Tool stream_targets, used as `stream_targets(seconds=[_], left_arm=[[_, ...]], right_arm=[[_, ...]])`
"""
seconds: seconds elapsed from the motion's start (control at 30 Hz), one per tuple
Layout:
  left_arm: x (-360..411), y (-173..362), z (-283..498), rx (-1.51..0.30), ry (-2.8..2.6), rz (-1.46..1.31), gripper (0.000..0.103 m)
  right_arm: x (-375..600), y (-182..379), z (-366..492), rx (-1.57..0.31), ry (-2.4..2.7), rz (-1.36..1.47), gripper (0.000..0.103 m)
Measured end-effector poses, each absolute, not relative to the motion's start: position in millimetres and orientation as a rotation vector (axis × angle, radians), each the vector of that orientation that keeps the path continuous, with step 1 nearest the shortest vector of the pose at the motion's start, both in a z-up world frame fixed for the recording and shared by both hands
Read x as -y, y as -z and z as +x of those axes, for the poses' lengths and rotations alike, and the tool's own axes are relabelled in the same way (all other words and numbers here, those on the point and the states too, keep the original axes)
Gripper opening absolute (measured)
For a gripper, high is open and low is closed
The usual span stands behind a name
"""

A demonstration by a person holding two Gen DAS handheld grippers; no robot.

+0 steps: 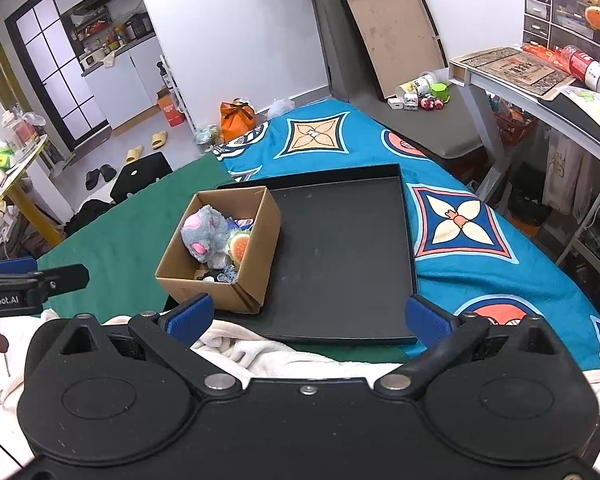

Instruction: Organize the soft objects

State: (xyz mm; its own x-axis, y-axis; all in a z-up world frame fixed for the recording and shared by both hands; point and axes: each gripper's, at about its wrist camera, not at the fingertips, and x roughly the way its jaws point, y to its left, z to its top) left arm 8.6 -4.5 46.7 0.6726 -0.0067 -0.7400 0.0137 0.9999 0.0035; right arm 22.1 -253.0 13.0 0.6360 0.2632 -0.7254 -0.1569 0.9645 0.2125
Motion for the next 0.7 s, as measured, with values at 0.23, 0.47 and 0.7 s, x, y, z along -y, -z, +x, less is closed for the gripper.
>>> stream_targets(seconds=[0.23, 0.47, 0.7], left_arm=[[4.1, -44.7, 9.1, -0.844, 0.017, 0.011, 0.103], [8.0, -44.9, 10.0, -0.825, 0.026, 0.018, 0.103], [11.0, -39.3, 15.7, -0.839, 0.027, 0.028, 0.103]], right_arm=[[250.1, -8.8, 25.2, -0.859, -0.251, 0.129, 0.103], [248.0, -3.4, 29.6, -0.871, -0.255, 0.132, 0.103], [249.2, 0.1, 36.0, -0.873, -0.256, 0.151, 0.103]])
